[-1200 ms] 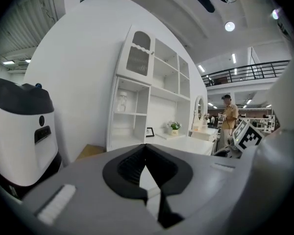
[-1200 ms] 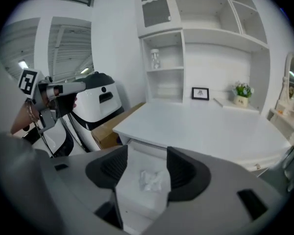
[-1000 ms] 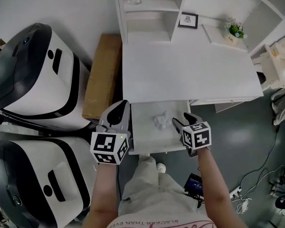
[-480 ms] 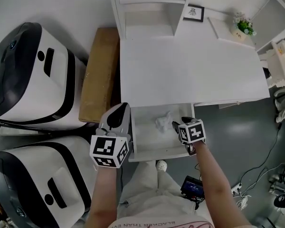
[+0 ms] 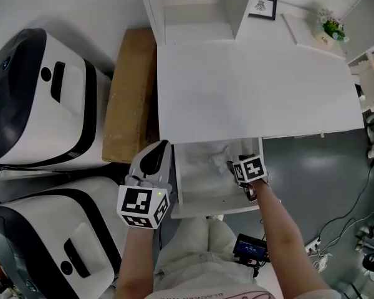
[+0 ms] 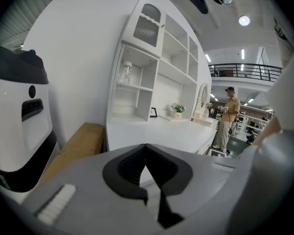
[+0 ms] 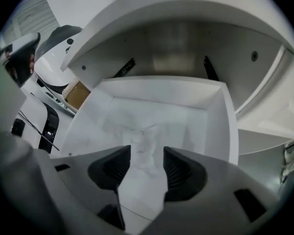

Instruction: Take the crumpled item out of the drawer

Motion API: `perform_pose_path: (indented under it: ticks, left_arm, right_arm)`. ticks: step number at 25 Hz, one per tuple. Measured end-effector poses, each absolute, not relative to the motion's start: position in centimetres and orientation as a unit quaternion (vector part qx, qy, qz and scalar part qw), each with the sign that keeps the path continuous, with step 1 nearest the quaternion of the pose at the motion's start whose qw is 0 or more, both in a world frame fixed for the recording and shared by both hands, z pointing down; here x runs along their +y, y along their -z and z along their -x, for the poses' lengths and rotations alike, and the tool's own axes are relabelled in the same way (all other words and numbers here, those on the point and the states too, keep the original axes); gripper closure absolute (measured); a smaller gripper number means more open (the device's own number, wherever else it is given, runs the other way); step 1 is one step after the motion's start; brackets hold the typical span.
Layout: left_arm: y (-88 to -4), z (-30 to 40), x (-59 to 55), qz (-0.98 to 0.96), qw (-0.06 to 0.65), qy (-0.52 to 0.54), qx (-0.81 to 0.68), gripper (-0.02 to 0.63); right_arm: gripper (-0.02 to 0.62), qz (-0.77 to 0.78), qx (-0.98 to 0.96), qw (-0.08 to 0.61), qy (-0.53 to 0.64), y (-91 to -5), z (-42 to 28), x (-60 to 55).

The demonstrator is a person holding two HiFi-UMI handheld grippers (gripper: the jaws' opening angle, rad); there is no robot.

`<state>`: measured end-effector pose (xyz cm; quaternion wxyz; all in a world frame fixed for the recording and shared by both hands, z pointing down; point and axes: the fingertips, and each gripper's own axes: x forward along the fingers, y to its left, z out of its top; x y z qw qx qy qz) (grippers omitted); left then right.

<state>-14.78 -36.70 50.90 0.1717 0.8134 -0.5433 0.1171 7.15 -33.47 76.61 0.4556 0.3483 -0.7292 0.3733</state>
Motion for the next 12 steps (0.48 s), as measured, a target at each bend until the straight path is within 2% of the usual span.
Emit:
perform_pose_path:
  ticks: [12]
  left_arm:
    - [-52.8,16.4,-35.9,-0.806,0.163,-0.149,-0.549,0.597]
  right_arm:
    - [0.394,-0.368,-0.708,0.466,-0.382,-80.8,-7.8,-33.9]
